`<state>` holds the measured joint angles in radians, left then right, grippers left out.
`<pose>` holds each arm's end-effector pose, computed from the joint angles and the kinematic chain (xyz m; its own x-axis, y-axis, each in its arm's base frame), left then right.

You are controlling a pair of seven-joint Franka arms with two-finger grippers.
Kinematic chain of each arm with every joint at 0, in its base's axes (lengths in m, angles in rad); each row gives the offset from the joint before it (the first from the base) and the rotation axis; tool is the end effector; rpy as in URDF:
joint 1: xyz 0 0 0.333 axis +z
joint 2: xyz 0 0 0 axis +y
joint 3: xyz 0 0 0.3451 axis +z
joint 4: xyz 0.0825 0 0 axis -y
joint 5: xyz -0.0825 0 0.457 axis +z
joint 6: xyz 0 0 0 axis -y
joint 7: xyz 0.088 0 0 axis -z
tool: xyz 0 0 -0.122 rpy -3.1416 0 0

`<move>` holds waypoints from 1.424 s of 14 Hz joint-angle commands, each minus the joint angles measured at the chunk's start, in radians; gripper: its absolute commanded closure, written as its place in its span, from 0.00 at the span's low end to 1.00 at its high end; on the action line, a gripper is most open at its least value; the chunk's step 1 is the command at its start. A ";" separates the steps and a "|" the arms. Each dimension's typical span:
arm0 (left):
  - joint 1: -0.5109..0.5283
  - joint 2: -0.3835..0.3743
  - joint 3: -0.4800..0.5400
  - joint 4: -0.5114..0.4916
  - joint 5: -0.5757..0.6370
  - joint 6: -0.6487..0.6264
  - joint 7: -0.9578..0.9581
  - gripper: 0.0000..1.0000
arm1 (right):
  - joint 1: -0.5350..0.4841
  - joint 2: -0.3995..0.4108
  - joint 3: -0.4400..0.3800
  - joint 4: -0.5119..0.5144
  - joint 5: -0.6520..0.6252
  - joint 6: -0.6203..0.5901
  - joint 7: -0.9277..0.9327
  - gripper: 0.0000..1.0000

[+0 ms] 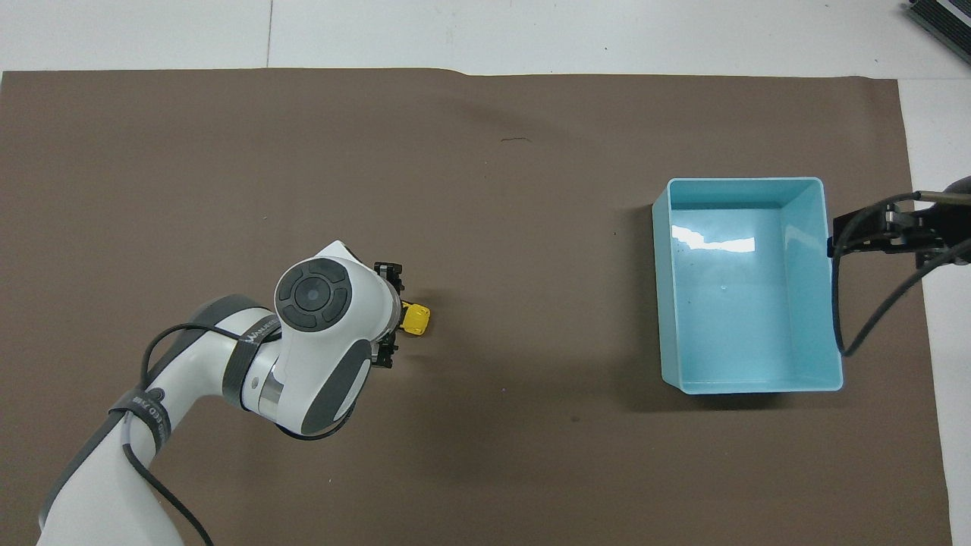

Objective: Wind up and store yellow beetle car
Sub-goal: 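Press the car down with the left gripper and drag it back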

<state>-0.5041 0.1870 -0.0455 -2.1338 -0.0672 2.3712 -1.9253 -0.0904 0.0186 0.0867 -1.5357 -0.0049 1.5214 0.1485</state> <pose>0.5364 -0.3302 0.2884 0.1470 0.9866 -0.0710 0.9890 -0.1455 0.0259 0.6284 -0.0035 0.6417 0.9879 -0.1518 -0.0320 -0.1516 -0.9884 0.0081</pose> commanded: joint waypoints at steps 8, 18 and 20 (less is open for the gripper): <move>-0.024 0.085 0.023 0.047 0.013 0.036 -0.006 0.06 | -0.014 0.009 0.010 0.020 0.011 -0.017 -0.021 0.00; -0.019 0.083 0.021 0.097 0.026 -0.058 0.014 0.83 | -0.014 0.009 0.010 0.020 0.011 -0.017 -0.021 0.00; -0.010 0.081 0.019 0.089 0.021 -0.044 -0.023 0.94 | -0.014 0.009 0.010 0.019 0.011 -0.017 -0.021 0.00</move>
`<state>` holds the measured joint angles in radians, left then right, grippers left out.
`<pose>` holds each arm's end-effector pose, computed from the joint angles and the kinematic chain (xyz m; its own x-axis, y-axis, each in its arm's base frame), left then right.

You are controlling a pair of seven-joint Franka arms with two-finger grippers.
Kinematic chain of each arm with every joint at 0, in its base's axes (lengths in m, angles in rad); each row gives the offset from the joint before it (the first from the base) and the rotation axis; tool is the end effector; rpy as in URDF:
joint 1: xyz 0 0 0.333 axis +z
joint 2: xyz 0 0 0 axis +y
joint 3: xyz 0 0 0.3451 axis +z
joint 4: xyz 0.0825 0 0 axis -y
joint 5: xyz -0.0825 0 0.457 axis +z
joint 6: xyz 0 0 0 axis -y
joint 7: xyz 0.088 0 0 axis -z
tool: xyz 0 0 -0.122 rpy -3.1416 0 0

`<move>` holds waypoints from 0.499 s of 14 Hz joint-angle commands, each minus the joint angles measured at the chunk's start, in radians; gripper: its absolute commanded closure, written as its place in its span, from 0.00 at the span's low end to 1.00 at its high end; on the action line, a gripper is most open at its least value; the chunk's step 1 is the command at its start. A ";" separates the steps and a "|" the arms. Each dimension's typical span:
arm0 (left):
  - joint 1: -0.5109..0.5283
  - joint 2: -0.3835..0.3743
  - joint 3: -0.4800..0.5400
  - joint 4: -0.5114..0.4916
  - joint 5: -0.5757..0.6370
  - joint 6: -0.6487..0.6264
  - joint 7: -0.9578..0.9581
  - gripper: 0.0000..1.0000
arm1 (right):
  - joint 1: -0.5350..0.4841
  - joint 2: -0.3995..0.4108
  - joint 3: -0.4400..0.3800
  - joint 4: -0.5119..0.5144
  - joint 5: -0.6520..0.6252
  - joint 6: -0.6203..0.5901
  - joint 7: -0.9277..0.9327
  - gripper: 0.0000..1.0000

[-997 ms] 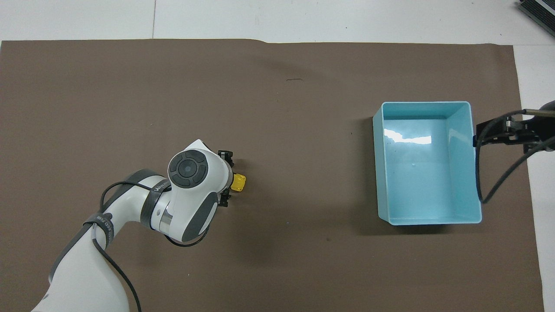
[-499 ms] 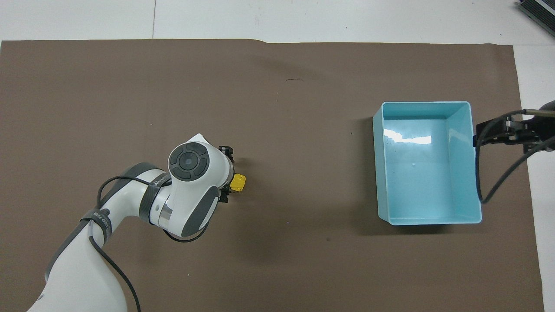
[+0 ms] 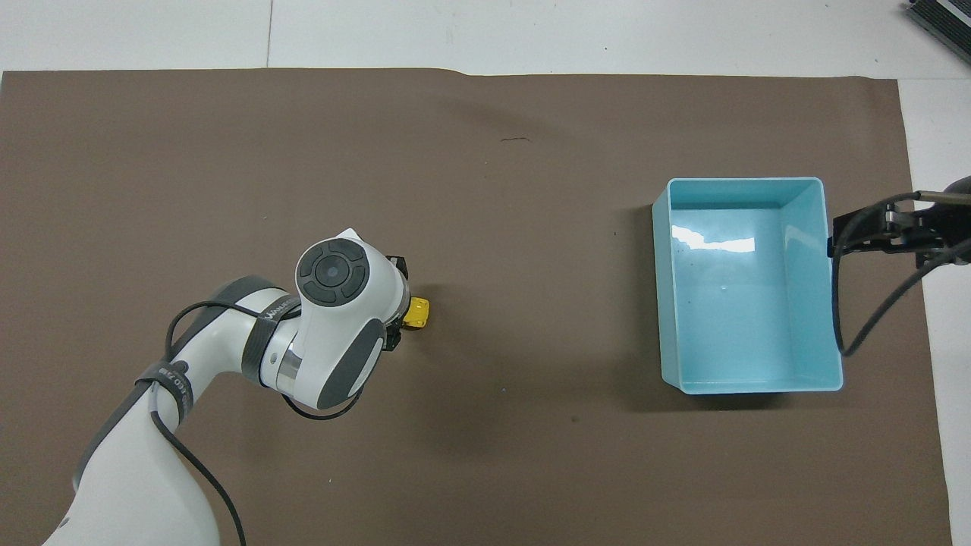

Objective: Wind up and store yellow beetle car
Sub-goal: 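Press the car down with the left gripper and drag it back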

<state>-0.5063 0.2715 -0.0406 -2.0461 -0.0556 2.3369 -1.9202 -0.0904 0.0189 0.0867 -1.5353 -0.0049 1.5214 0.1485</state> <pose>0.5578 -0.3410 0.2734 0.1568 0.9861 -0.0548 0.9876 -0.1571 -0.0005 0.6285 -0.0035 0.6418 0.9879 -0.1518 -0.0319 -0.1516 -0.9884 0.0081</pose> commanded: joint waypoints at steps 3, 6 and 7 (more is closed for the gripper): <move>0.040 0.008 0.015 -0.002 -0.001 0.053 -0.211 0.95 | -0.014 0.009 0.010 0.018 0.011 -0.017 -0.021 0.00; 0.055 0.009 0.015 -0.018 -0.001 0.082 -0.274 0.94 | -0.014 0.009 0.010 0.020 0.011 -0.017 -0.021 0.00; 0.055 0.002 0.015 -0.041 -0.001 0.084 -0.263 0.94 | -0.014 0.009 0.010 0.018 0.011 -0.017 -0.021 0.00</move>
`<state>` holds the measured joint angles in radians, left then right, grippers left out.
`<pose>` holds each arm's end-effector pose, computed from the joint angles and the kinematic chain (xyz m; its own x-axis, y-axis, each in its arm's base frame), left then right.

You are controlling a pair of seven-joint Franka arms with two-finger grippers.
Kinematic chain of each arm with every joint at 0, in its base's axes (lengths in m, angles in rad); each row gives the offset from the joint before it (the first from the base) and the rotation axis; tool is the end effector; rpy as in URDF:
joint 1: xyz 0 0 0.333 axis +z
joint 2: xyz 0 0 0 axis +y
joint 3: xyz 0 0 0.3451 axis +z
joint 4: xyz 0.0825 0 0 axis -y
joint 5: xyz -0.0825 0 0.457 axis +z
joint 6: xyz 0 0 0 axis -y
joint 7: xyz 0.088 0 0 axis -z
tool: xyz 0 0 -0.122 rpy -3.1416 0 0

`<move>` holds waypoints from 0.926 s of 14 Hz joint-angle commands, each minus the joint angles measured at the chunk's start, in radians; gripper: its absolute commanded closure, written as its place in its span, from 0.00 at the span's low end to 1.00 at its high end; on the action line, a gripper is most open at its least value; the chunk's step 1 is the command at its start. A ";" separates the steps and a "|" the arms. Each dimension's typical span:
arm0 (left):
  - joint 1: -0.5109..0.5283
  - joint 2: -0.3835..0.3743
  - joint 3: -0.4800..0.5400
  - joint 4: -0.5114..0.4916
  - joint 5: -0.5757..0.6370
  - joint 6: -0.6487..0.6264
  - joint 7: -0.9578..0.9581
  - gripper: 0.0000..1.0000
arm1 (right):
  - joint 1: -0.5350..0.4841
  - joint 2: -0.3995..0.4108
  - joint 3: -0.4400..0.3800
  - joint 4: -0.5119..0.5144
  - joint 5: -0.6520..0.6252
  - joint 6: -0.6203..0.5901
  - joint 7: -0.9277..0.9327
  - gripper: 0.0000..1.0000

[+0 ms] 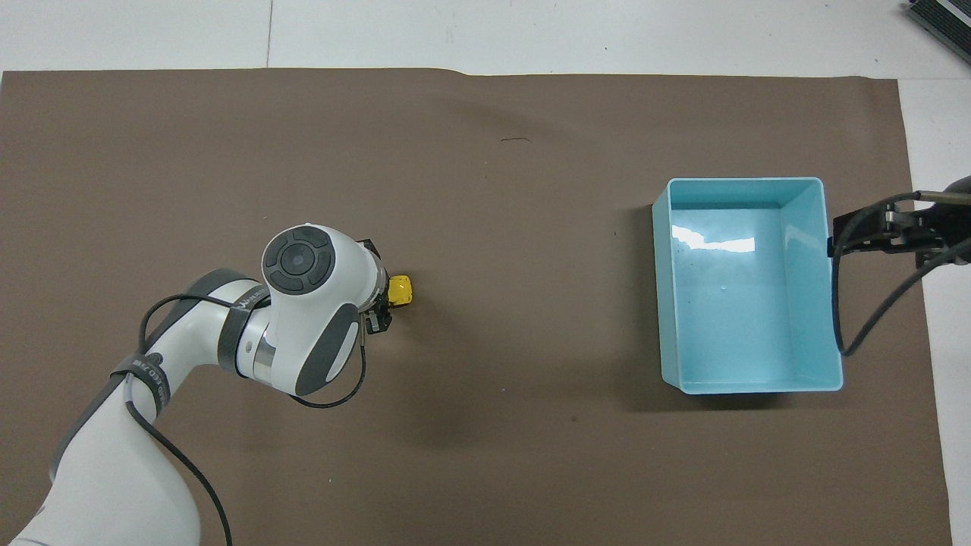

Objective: Wind up and store yellow beetle car
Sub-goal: 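Press the car down with the left gripper and drag it back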

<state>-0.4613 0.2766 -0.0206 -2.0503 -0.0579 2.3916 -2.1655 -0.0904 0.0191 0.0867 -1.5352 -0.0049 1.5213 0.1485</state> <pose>0.5830 -0.3060 0.2729 -0.1528 0.9854 -0.0751 0.9875 0.1552 0.0259 0.6285 -0.0035 0.6417 0.9879 -0.1518 -0.0321 -0.1516 -0.9884 0.0081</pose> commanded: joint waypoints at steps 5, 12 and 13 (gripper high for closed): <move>0.068 -0.004 -0.002 -0.086 0.003 0.027 0.082 0.91 | -0.014 0.008 0.010 0.018 0.011 -0.017 -0.020 0.00; 0.240 -0.031 -0.001 -0.166 0.003 0.029 0.294 0.85 | -0.014 0.008 0.010 0.020 0.011 -0.017 -0.021 0.00; 0.257 -0.030 -0.001 -0.165 0.003 0.031 0.317 0.84 | -0.014 0.008 0.010 0.020 0.011 -0.017 -0.021 0.00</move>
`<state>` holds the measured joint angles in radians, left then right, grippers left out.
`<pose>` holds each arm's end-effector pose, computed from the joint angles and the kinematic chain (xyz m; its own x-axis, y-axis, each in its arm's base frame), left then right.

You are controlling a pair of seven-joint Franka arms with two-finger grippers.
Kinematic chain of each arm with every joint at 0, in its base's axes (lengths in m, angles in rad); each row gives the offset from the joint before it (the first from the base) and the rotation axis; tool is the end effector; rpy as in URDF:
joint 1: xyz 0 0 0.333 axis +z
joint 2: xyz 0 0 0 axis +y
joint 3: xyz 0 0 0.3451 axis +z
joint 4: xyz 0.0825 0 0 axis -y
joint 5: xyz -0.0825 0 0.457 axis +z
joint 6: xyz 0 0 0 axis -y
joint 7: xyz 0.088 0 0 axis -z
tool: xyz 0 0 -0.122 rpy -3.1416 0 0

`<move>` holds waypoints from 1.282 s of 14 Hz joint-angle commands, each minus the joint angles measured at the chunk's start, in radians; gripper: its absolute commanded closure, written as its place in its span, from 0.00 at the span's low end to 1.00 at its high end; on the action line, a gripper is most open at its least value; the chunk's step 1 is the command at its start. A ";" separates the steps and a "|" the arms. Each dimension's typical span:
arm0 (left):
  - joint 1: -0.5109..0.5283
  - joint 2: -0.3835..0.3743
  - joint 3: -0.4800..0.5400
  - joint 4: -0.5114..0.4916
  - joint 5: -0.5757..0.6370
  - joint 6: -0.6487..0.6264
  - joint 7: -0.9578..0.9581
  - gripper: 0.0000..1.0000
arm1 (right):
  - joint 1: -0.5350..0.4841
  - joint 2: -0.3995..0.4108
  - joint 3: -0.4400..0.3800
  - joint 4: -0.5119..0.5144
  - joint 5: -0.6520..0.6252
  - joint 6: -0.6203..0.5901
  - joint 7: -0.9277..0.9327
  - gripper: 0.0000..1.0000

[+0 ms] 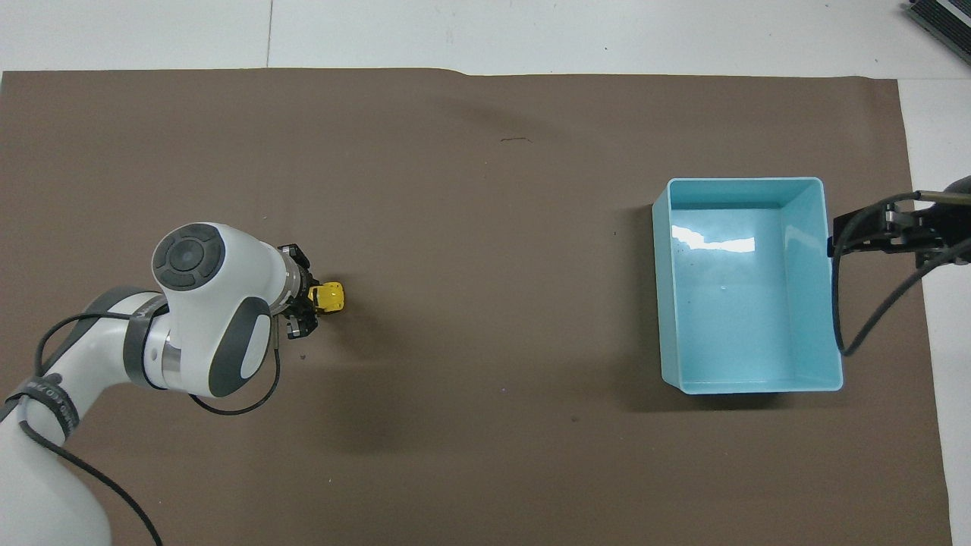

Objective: Wind up and store yellow beetle car
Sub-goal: 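Press the car down with the left gripper and drag it back, then release the car from the left gripper so it rolls forward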

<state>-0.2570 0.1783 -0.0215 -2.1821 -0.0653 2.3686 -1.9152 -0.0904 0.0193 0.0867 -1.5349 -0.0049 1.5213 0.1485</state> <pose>0.5878 -0.1696 0.2704 -0.1127 0.9924 -0.0492 0.9936 0.1123 -0.0102 0.6286 -0.0035 0.6417 0.9879 -0.1518 -0.0320 -0.1516 -0.9884 0.0081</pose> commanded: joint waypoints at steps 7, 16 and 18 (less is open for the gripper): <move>0.048 0.070 0.000 -0.024 0.010 0.037 0.078 0.00 | -0.014 0.008 0.010 0.019 0.011 -0.017 -0.021 0.00; -0.005 0.043 -0.011 0.235 0.010 -0.298 -0.027 0.00 | -0.014 0.008 0.010 0.018 0.011 -0.017 -0.021 0.00; -0.005 0.044 -0.009 0.237 0.010 -0.289 -0.027 0.00 | -0.014 0.008 0.010 0.018 0.011 -0.017 -0.021 0.00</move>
<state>-0.2447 0.2168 -0.0445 -1.9557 -0.0624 2.0970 -1.9244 -0.0904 0.0195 0.0867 -1.5348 -0.0049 1.5213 0.1485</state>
